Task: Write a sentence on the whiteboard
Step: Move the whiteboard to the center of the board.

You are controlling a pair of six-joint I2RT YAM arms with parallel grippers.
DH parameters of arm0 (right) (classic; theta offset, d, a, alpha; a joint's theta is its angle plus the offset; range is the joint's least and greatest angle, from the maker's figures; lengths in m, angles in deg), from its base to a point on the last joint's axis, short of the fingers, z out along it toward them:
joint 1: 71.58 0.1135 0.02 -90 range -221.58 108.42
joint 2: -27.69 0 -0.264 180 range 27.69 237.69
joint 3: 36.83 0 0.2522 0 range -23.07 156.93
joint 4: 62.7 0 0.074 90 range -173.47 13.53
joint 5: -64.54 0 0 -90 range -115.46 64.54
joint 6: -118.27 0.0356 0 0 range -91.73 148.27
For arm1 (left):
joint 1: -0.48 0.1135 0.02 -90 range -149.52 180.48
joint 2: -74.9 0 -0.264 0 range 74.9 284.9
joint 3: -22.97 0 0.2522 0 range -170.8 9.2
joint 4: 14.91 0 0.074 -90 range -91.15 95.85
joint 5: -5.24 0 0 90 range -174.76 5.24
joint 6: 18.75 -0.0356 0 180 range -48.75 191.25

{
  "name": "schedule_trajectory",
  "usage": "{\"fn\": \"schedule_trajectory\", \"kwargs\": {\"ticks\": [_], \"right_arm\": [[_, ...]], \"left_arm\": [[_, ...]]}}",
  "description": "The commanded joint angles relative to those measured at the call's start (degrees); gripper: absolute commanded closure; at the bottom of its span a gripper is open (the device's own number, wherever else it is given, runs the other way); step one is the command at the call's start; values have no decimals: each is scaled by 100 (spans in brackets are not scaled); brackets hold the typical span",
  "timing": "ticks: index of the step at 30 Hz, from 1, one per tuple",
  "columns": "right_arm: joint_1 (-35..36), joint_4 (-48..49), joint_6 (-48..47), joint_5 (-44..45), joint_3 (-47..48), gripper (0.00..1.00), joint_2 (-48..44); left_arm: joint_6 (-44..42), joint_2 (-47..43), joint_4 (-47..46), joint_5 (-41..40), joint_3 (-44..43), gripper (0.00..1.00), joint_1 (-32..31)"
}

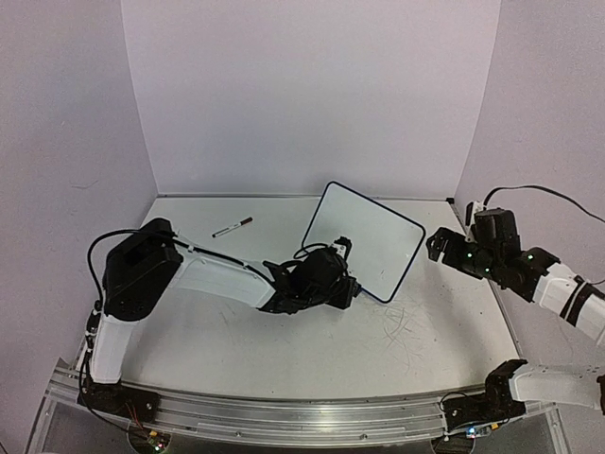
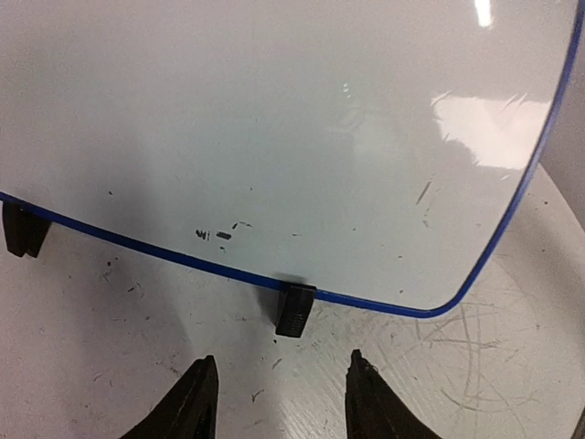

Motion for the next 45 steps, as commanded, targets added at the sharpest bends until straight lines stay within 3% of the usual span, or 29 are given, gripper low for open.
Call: {"fn": "schedule_trajectory", "kwargs": {"ticks": [1, 6, 11, 19, 26, 40, 45], "right_arm": [[776, -212, 122, 467, 355, 2, 429], [1867, 91, 859, 414, 705, 2, 1084], [2653, 263, 1456, 308, 1502, 2, 2713], [2742, 97, 3637, 618, 1984, 4, 4052], [2745, -99, 4588, 1102, 2059, 18, 4583], [2748, -542, 5326, 2021, 2849, 27, 5670], [2748, -651, 5348, 2250, 3054, 42, 5996]], "left_arm": [[-333, -1290, -340, 40, 762, 46, 9], [-760, -2722, -360, -552, 1884, 39, 12], [-845, -4072, -360, -1266, 2825, 27, 14], [-740, -5924, -357, -1616, 3968, 16, 9], [-753, -7359, -349, -1798, 4798, 11, 13], [-596, -8675, -252, -1477, 5341, 11, 16], [-750, -8685, -182, -1414, 5213, 10, 16]]}}
